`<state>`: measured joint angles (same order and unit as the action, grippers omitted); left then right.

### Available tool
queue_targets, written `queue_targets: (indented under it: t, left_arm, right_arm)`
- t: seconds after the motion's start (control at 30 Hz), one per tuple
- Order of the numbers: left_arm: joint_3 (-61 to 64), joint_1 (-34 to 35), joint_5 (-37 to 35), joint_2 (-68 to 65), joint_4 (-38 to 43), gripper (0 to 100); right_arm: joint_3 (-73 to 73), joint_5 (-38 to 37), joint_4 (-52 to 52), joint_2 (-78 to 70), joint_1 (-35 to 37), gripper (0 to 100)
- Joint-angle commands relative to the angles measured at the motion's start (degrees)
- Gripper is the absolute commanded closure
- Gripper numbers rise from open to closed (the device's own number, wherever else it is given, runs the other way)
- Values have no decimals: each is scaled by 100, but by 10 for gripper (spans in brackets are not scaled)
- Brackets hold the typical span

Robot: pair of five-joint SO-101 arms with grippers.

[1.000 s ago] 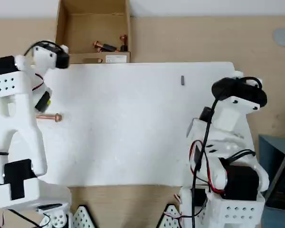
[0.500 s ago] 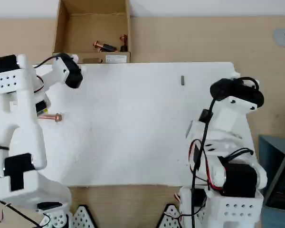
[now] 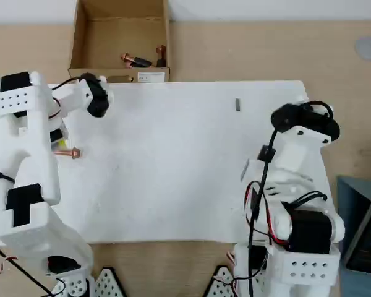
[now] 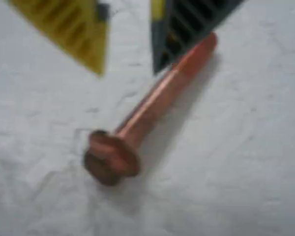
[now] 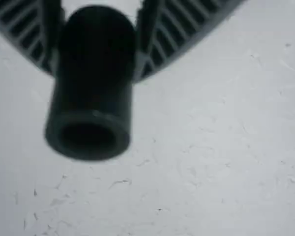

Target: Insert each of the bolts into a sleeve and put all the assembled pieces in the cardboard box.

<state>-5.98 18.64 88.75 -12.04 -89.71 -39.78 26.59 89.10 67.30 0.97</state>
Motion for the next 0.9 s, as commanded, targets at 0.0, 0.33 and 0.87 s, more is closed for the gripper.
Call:
queue_targets:
  t: [0.0, 0.33, 0.87]
  left_arm:
    - [0, 97, 123, 31, 149, 869]
    - [457, 105, 484, 22, 167, 851]
    - [1275, 281, 563, 13, 1407, 850]
  right_arm:
    - [4, 0, -44, 22, -22, 990]
    - [31, -9, -44, 22, -22, 990]
    - [31, -9, -44, 22, -22, 990]
